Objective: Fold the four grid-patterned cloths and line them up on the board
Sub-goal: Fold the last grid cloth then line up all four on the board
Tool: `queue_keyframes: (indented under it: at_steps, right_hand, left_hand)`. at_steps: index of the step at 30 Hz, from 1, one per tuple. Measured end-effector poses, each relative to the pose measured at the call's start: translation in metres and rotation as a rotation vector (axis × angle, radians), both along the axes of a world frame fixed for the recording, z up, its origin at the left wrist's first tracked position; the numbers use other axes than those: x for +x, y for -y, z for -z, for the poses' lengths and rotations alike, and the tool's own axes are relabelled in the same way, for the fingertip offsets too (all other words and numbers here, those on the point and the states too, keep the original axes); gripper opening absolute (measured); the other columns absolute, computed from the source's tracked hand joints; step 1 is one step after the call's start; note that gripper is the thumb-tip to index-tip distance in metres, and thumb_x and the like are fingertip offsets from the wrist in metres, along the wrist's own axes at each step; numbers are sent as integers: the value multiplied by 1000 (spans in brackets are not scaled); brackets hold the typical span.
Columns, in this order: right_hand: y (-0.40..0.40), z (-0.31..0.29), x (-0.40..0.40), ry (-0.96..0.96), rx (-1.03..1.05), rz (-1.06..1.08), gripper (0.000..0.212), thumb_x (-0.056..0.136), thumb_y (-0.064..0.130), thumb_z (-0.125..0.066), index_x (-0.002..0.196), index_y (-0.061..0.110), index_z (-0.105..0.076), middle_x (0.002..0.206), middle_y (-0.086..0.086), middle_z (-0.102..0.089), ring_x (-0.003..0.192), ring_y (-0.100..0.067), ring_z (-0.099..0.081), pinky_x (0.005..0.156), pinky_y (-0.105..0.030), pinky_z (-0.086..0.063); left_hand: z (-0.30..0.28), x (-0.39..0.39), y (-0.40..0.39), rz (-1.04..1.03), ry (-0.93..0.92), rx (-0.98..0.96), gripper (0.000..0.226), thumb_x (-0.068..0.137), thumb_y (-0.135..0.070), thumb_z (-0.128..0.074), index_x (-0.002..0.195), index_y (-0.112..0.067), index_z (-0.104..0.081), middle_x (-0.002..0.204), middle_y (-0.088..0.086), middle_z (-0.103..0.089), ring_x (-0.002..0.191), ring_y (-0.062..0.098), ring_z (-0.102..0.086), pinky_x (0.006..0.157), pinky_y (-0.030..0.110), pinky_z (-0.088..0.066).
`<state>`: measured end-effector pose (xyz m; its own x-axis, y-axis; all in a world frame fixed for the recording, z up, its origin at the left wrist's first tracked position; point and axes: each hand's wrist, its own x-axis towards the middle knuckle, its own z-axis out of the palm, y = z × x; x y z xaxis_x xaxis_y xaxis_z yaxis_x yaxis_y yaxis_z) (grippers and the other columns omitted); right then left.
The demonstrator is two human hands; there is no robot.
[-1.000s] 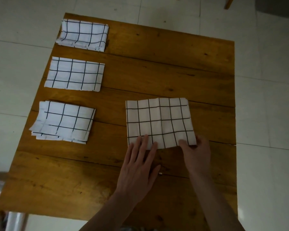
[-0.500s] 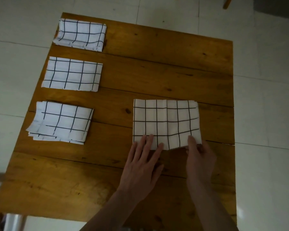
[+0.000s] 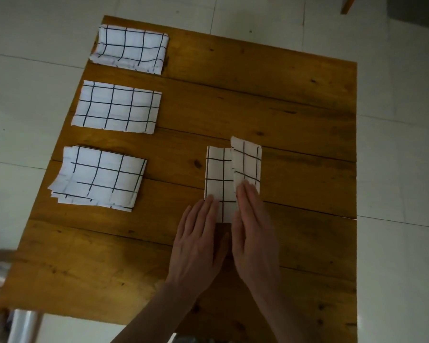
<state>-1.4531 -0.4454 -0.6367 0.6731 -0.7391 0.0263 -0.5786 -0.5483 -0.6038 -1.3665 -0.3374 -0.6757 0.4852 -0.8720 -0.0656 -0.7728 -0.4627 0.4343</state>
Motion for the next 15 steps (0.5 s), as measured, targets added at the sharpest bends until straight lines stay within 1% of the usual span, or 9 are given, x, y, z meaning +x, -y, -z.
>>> queue_keyframes:
  at_steps: [2, 3, 6, 9, 11, 13, 15]
  right_hand:
    - [-3, 10, 5, -35, 0, -50, 52, 112, 34, -26, 161, 15, -29, 169, 1, -25, 157, -9, -17, 123, -42, -34]
    - [-5, 14, 8, -50, -3, -73, 52, 113, 33, -27, 161, 15, -28, 169, 1, -24, 157, -10, -17, 122, -43, -35]
    - [-10, 27, 16, -94, 2, -122, 52, 113, 37, -23, 161, 16, -25, 169, 0, -23, 158, -11, -16, 122, -44, -35]
    - [-14, 37, 22, -127, 52, -148, 57, 112, 44, -18, 161, 15, -26, 168, -1, -25, 157, -12, -18, 122, -45, -35]
    - [-13, 39, 22, -129, 95, -165, 58, 112, 45, -20, 161, 15, -26, 169, -1, -24, 157, -10, -16, 124, -43, -32]
    - [-11, 36, 20, -109, 168, -184, 58, 111, 44, -20, 162, 17, -23, 170, 4, -20, 157, -3, -11, 126, -40, -27]
    - [-9, 30, 18, -78, 267, -183, 58, 110, 45, -18, 163, 20, -22, 170, 9, -17, 155, 2, -9, 127, -35, -24]
  left_hand:
    - [3, 2, -4, -28, -10, -19, 68, 107, -44, -39, 163, -9, -21, 169, 9, -25, 158, 20, -18, 129, 42, -16]
    - [5, 3, -6, -36, -10, -22, 69, 106, -42, -42, 163, -9, -21, 169, 9, -25, 158, 20, -18, 129, 41, -16]
    - [8, 6, -10, -42, -8, -14, 74, 103, -38, -53, 163, -7, -22, 170, 10, -24, 159, 20, -16, 130, 39, -12]
    - [9, 9, -11, -39, -9, -18, 75, 102, -34, -54, 163, -9, -20, 169, 9, -24, 159, 20, -16, 130, 39, -11]
    - [9, 10, -12, -26, -15, -16, 72, 103, -36, -50, 163, -12, -20, 169, 8, -25, 159, 20, -16, 130, 43, -15]
    - [10, 11, -13, -15, -14, -4, 70, 103, -38, -48, 164, -13, -22, 170, 7, -25, 159, 20, -16, 129, 46, -18]
    - [11, 11, -14, -6, -2, 10, 69, 105, -40, -47, 164, -15, -22, 171, 7, -23, 160, 20, -13, 129, 46, -16]
